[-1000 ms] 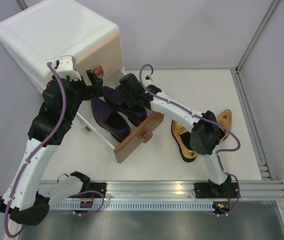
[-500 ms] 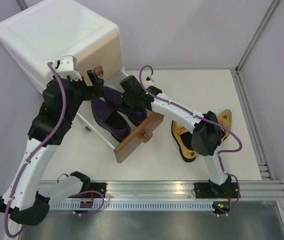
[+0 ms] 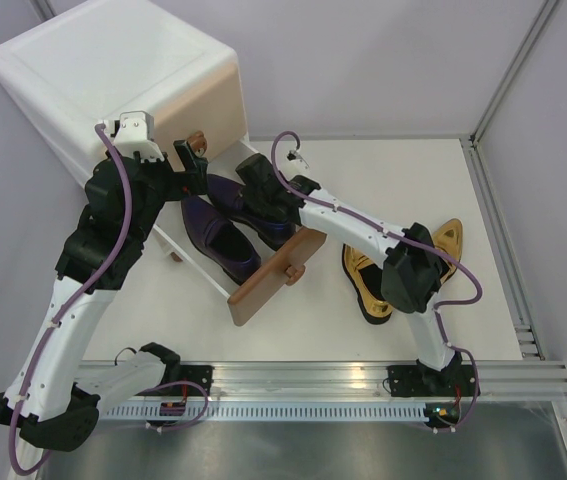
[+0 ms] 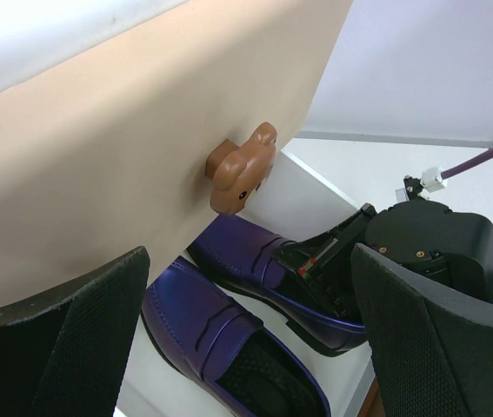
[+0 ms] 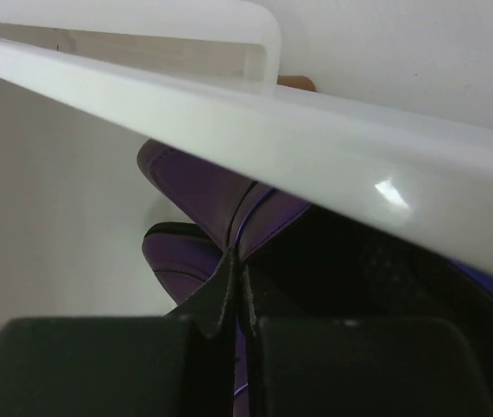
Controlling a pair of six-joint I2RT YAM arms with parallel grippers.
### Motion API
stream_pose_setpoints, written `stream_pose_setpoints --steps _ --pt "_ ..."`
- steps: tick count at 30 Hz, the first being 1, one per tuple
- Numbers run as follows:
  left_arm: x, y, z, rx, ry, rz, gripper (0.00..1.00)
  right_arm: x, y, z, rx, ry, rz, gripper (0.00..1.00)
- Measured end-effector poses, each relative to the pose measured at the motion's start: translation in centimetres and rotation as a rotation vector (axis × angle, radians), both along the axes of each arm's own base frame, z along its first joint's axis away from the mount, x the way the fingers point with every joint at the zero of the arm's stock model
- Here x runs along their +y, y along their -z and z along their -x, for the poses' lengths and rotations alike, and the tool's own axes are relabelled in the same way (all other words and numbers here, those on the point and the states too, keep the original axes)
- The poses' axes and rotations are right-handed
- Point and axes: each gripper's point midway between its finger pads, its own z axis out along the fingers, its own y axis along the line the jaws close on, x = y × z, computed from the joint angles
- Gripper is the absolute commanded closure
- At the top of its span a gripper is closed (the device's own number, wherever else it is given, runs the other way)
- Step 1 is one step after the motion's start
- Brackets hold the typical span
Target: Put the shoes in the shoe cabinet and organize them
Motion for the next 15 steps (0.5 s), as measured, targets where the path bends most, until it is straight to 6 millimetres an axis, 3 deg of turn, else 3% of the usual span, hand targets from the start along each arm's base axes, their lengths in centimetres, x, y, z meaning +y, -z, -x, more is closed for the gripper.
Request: stream_pose_setpoints --steps 10,13,15 --pt "0.00 0.01 0.00 0.000 0.000 -0.001 0.00 0.06 -0.29 -0.05 -0.044 -0.012 0.043 0.98" --pt "0.00 0.01 0.00 0.000 0.000 -0.001 0.00 0.18 -0.44 -0.08 -0.057 -0.019 0.049 0.90" --pt "0.00 0.01 0.00 0.000 0.000 -0.001 0.00 0.36 -0.55 -0.04 -0.062 -0.024 0.047 0.76"
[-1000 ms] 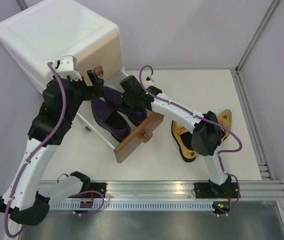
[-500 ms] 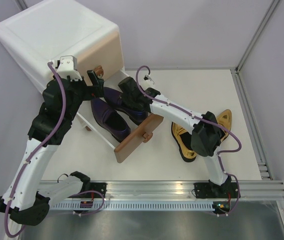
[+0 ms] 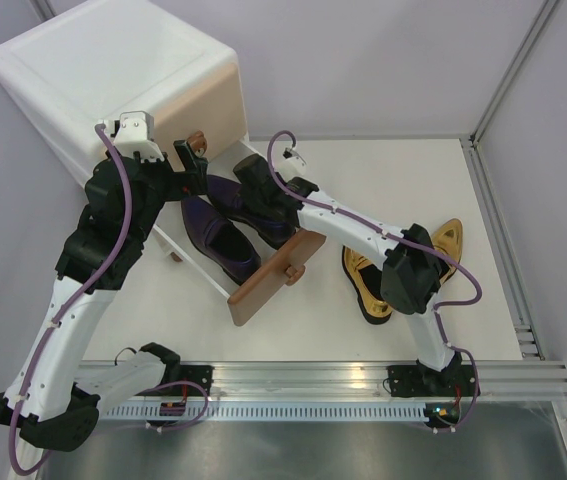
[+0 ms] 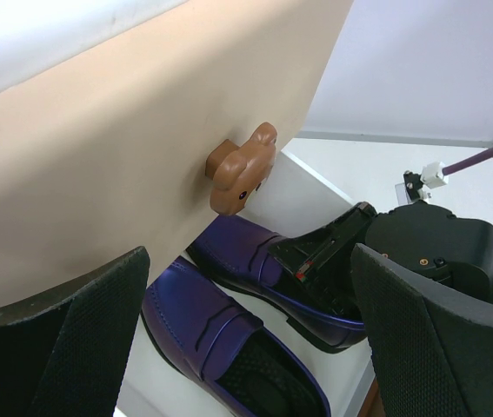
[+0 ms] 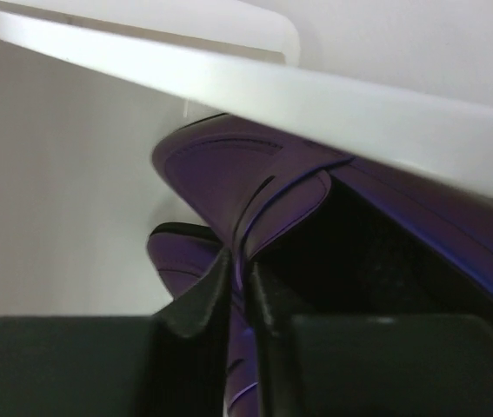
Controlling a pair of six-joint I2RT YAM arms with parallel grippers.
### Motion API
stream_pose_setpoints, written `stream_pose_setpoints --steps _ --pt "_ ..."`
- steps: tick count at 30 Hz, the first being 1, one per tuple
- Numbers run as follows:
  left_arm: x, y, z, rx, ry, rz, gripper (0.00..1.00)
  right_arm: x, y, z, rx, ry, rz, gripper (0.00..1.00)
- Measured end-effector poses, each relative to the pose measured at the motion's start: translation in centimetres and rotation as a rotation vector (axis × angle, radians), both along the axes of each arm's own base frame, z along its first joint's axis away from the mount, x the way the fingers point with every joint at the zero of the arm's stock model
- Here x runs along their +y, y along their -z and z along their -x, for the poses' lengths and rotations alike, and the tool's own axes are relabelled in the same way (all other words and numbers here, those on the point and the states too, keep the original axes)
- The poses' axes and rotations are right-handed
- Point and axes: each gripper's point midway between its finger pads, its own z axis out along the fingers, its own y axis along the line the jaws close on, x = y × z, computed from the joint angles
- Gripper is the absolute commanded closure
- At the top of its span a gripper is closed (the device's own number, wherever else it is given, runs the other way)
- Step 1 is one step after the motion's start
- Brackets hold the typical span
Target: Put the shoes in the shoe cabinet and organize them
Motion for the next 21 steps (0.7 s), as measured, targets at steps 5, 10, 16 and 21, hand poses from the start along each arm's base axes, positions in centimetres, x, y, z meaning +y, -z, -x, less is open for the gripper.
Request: stream_pose_setpoints --steps 5,10,16,21 --pt "0.0 0.0 0.0 0.000 0.000 0.000 0.00 0.6 -0.4 0.2 -0.014 -0.019 -0.010 0.52" --pt "0.0 0.0 0.0 0.000 0.000 0.000 0.00 1.0 -0.9 0.5 -0.023 -0.043 -0.020 0.34" --pt "0.0 0.0 0.0 0.000 0.000 0.000 0.00 0.4 -2.6 1.2 -0.036 -0.073 -0.006 0.21" --pt "-0.1 0.1 -0.1 0.002 0.003 -0.001 0.00 -0.7 -4.5 1.7 -0.076 -0.119 0.041 0.20"
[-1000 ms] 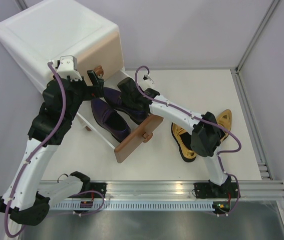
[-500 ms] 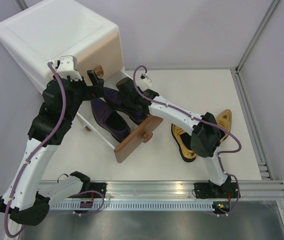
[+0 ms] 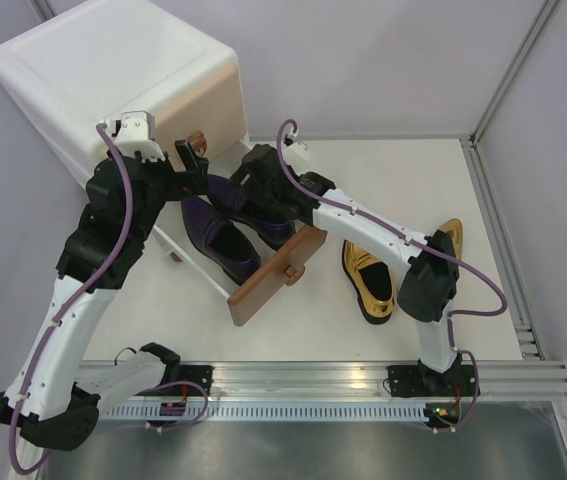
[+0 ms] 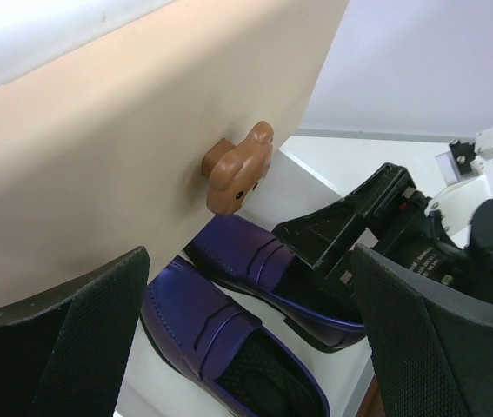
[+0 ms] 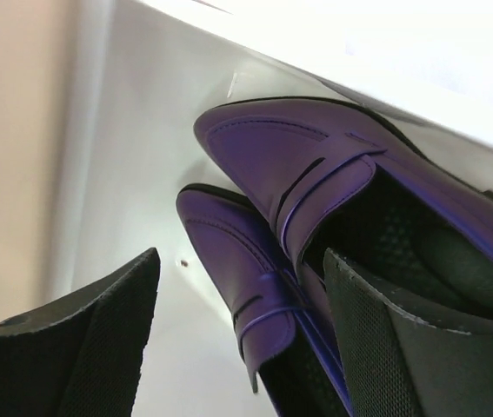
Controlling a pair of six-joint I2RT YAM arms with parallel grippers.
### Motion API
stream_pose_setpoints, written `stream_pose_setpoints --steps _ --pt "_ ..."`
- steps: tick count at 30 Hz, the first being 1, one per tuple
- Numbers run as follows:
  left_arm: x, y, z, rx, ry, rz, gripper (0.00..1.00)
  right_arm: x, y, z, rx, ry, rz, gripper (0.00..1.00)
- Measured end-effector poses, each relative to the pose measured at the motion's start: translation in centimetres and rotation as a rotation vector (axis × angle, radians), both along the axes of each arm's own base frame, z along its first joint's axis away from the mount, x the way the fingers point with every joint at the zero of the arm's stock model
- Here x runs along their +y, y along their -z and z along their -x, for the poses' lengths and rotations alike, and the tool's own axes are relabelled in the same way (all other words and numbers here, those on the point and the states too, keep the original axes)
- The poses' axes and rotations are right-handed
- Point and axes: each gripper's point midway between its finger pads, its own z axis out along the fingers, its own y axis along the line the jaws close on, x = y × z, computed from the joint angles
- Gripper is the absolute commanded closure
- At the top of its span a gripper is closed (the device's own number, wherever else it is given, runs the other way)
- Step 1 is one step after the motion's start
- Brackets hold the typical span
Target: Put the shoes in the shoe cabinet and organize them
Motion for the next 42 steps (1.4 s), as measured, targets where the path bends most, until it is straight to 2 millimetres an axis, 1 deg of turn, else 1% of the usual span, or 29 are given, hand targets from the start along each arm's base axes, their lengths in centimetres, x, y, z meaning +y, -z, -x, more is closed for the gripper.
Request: stream_pose_setpoints --steps 2,5,9,11,12,13,16,21,25,27,31,36,38,40,42 --pt "-0.2 0.1 -0.1 0.003 0.007 -0.001 0.00 -0.4 -0.7 0.3 -0.026 -0.037 0.026 0.19" --pt "-0.4 0.4 -0.3 0.012 0.015 -0.003 0.00 -0.7 -2.4 0.5 -0.101 -0.120 0.085 0.16" --pt "-0.7 0.8 -0.7 0.025 0.018 -0.009 0.00 -1.0 -5.6 0.7 -0.247 -0.248 0.173 0.09" --pt "-0.8 0.9 -0.9 0.032 0.022 -0.012 0.00 -1.4 -7.5 1.1 -0.326 -0.305 0.218 0.08" --pt "-0.9 0.9 -1.1 0.034 0.023 -0.012 0.00 -1.8 -8.4 1.3 -0.366 -0.333 0.243 0.04" --pt "-1.0 0.9 -1.2 0.036 0.025 -0.012 0.00 -2.3 -9.3 1.7 -0.403 -0.359 0.269 0.02" --pt "-1.5 0.9 -1.6 0.042 0.037 -0.013 0.00 -4.7 -11.2 3.7 -0.495 -0.424 0.343 0.02" --pt "-2.1 1.0 -2.4 0.054 0.048 -0.015 0.00 -9.5 -11.8 7.6 -0.610 -0.488 0.416 0.02" --pt "-2.5 1.0 -3.2 0.062 0.050 -0.013 0.00 -13.1 -9.4 11.0 -0.658 -0.547 0.476 0.02" --pt "-2.8 0.9 -3.5 0.065 0.055 -0.005 0.00 -14.0 -8.0 12.0 -0.669 -0.588 0.507 0.02" --pt "-3.3 0.9 -4.0 0.074 0.060 0.009 0.00 -14.6 -4.3 13.6 -0.644 -0.685 0.554 0.02" --pt "-3.4 0.4 -4.2 0.071 0.059 0.024 0.00 -15.2 3.1 16.3 -0.544 -0.833 0.571 0.02" --pt "-3.4 0.4 -4.1 0.072 0.059 0.026 0.00 -15.5 5.6 17.4 -0.503 -0.886 0.566 0.05" --pt "-3.4 0.4 -4.1 0.072 0.058 0.027 0.00 -15.5 7.1 18.4 -0.477 -0.933 0.554 0.06" --pt "-3.4 0.4 -4.1 0.072 0.058 0.028 0.00 -15.1 7.7 19.0 -0.468 -0.973 0.533 0.07"
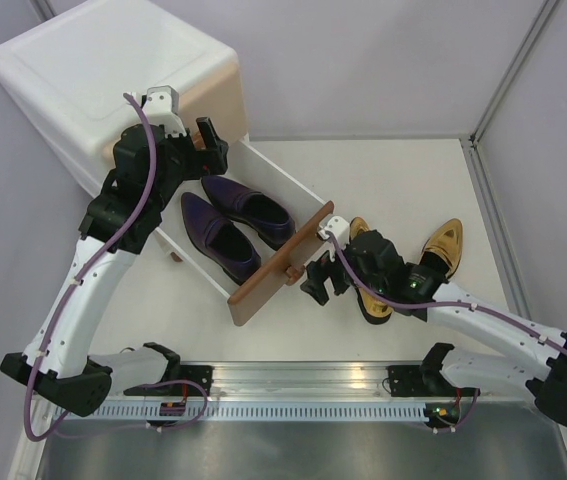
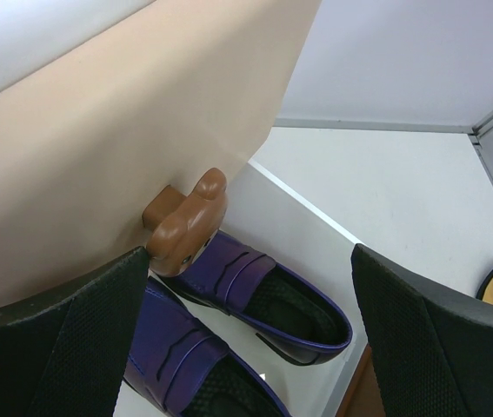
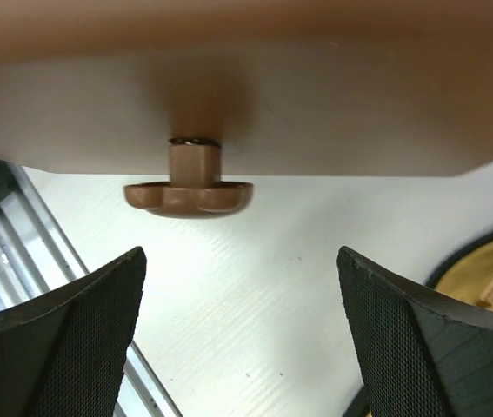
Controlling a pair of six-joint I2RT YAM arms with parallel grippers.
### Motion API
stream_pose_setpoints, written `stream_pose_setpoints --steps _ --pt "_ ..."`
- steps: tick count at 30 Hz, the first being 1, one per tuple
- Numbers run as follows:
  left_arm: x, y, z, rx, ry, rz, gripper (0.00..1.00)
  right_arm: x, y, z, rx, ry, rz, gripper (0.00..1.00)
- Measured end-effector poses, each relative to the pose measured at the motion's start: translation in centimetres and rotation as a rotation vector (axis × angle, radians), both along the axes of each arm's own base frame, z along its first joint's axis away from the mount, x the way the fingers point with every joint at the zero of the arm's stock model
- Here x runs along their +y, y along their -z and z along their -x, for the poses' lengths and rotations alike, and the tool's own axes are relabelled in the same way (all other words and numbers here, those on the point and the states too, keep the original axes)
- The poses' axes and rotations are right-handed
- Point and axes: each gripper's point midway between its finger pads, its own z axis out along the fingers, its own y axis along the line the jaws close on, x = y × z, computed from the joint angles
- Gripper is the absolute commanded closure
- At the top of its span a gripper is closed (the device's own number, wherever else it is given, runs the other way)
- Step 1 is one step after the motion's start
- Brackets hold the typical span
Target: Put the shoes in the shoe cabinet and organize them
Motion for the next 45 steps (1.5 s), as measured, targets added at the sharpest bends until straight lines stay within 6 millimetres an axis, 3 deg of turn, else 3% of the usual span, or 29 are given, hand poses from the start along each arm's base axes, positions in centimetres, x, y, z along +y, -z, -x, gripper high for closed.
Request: stream_pose_setpoints --steps 9,17,22,37,45 --pt "0.0 0.0 0.0 0.000 0.000 0.000 0.00 2.7 1.0 0.7 0.046 -0.117 -0.046 0.14" --pt "0.1 -0.2 0.2 -0.006 0.000 0.002 0.00 4.2 2.2 -0.3 0.057 -0.126 -0.044 0.25" --pt "0.0 -0.5 0.4 -0.013 0.006 0.006 0.00 5.1 0.2 -1.4 0.035 -0.114 -0.056 0.25" --pt "0.4 -1.7 1.4 -0.045 0.006 0.020 0.00 6.0 -1.7 -4.7 0.004 -0.032 -0.013 0.28" --pt "0.8 -2.6 2.2 -0.071 0.006 0.030 0.00 9.0 -6.3 -6.9 -0.063 -0.035 -0.123 0.31"
